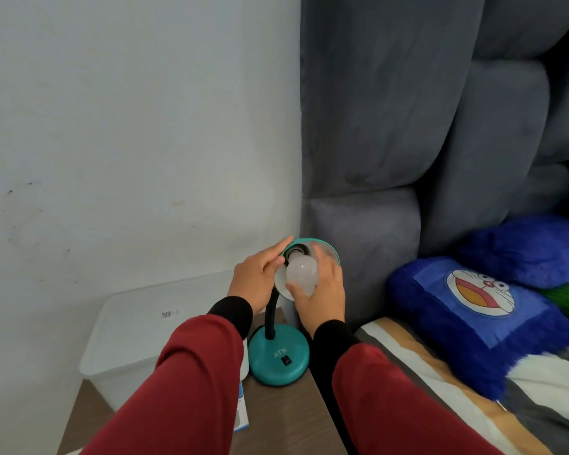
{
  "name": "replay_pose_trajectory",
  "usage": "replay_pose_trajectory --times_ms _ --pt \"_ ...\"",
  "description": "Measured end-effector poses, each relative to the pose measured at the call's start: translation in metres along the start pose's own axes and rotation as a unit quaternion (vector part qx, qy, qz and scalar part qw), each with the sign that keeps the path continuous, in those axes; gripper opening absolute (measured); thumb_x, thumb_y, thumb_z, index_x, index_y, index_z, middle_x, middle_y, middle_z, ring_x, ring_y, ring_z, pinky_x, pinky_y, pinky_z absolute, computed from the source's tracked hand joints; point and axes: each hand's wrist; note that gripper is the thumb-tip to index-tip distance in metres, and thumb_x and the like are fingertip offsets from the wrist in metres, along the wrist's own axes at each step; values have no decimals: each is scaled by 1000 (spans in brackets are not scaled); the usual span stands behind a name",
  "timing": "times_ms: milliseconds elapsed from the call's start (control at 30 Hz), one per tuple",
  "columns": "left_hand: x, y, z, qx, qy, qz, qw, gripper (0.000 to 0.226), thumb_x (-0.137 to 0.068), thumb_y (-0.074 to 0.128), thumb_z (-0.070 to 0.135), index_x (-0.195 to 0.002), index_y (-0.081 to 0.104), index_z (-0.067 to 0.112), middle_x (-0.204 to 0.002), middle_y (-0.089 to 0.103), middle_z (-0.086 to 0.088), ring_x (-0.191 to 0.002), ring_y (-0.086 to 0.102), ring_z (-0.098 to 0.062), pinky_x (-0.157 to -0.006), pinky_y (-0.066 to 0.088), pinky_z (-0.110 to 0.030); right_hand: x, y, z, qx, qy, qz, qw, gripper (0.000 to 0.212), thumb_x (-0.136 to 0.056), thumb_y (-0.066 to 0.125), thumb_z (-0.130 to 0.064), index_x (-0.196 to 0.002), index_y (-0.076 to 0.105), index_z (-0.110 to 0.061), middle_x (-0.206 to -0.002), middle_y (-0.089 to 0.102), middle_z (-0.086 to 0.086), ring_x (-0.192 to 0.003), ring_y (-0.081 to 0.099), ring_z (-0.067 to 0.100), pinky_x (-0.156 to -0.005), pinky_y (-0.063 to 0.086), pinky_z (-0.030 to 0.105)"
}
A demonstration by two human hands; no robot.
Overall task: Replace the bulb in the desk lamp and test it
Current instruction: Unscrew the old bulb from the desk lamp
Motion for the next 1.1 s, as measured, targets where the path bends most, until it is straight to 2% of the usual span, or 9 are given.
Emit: replay_pose_trajectory --times_ms 133,267,400,467,567,700,867,1000,1100 --pt "0 1 -1 -1 0 1 1000 40 -101 41 17 -132 49 40 -140 53 4 -130 46 -13 -101 30 -13 -1 1 0 -75 102 -18 992 73 -78 74 -31 -140 37 -24 -135 48 9 -110 56 23 -92 43 26" --pt "0 0 -1 10 -8 1 1000 39 -101 41 18 -132 50 40 -138 55 5 -129 47 -12 -101 31 -13 1 2 -2 -7 3 -16 1000 68 -82 66 -7 -140 38 -28 -143 36 4 -132 40 22 -109 32 27" --pt "0 1 0 1 -5 -1 1000 40 -101 41 17 -132 49 40 -139 54 5 -130 46 -12 -100 30 -12 1 4 -3 -88 91 -8 992 81 -78 73 -32 -144 29 -25 -144 41 7 -129 44 23 -104 38 30" --pt "1 0 0 2 -5 1 1000 40 -101 41 17 -132 49 41 -139 54 5 -130 46 -12 -101 30 -12 -1 4 -1 -64 85 -8 994 70 -81 71 -27 -141 36 -25 -138 47 8 -124 48 24 -101 40 29" --pt "1 -2 1 11 -10 -3 1000 40 -101 42 17 -132 50 40 -137 55 5 -128 48 -13 -103 32 -14 1 5 -1 8 0 -2 1000 68 -81 66 -9 -140 38 -28 -141 37 5 -130 39 23 -108 33 28" --pt "1 0 3 5 -7 -3 1000 40 -101 41 17 -132 50 41 -139 54 6 -130 47 -13 -106 32 -16 2 3 -4 -66 84 -2 994 82 -77 74 -31 -144 28 -26 -144 39 8 -130 41 24 -105 37 32" --pt "2 0 3 14 -14 1 1000 40 -101 42 16 -131 50 41 -136 57 3 -124 52 -21 -110 37 -25 0 3 -4 0 0 -12 1000 70 -81 66 -5 -141 36 -27 -142 34 4 -132 38 23 -109 32 27" --pt "3 0 3 16 -15 0 1000 40 -101 42 16 -132 50 40 -139 54 5 -130 47 -13 -108 33 -19 0 2 -7 -67 95 -12 993 82 -77 74 -31 -144 27 -23 -146 37 9 -131 40 26 -105 37 33" --pt "3 1 4 19 -17 0 1000 40 -101 41 16 -132 50 40 -139 53 5 -130 47 -13 -109 33 -20 -1 2 -6 -46 74 -17 996 70 -81 70 -17 -141 35 -23 -140 44 7 -128 45 27 -104 39 31"
Point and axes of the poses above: each hand's wrist, its own x-axis away from the middle knuckle, its own y-axis out of the palm, z = x × y
